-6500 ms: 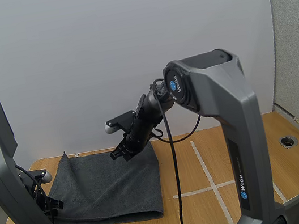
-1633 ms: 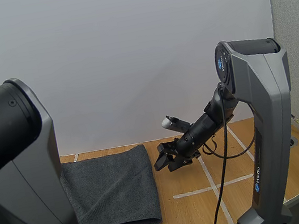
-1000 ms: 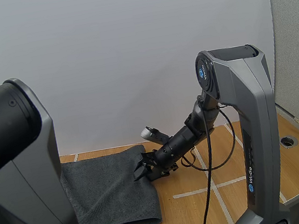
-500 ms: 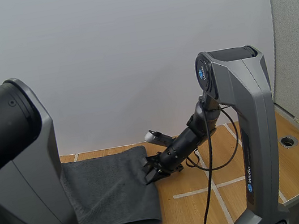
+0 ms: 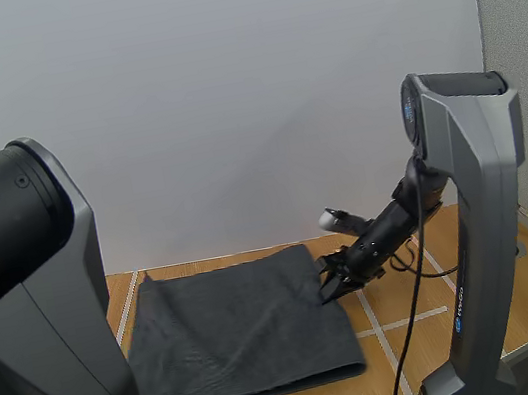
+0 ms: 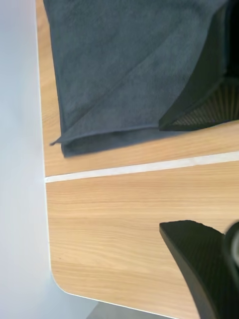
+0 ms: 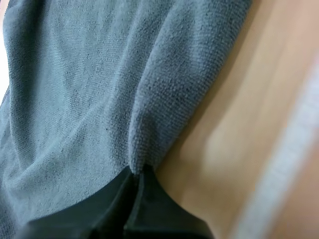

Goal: Fold the towel

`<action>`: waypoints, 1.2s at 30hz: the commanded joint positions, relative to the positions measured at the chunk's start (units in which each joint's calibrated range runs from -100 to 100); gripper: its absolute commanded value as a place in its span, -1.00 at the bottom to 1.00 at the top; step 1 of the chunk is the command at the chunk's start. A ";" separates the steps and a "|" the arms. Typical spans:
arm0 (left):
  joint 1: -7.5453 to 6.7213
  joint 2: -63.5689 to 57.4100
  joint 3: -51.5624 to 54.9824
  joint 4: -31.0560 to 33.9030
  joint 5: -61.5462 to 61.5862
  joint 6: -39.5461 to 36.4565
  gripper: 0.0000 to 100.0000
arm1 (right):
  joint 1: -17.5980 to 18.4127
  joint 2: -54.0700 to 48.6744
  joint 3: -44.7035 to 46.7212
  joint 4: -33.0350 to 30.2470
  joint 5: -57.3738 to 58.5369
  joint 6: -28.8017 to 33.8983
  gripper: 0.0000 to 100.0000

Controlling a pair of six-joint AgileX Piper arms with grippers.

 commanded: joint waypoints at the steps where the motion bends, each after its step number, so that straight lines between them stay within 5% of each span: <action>1: -2.00 -0.46 -0.41 -3.03 2.33 0.18 0.71 | -3.52 -2.05 0.37 -4.64 2.91 -0.25 -1.00; 11: -11.52 4.74 -0.41 -1.61 0.18 -3.27 0.71 | -4.81 -2.05 0.37 -4.71 5.95 -0.25 -1.00; 15: -13.96 11.54 -0.70 -2.59 -4.00 -2.80 0.71 | -4.81 -2.05 0.37 -4.69 6.14 -0.25 -1.00; 26: -14.32 33.78 -14.23 -4.90 2.33 -2.47 0.71 | -4.81 -2.05 0.37 -5.27 8.06 0.53 -1.00; 36: -15.62 35.61 -17.38 -5.75 2.33 -2.80 0.71 | -4.81 -2.05 0.37 -5.27 8.06 0.53 -1.00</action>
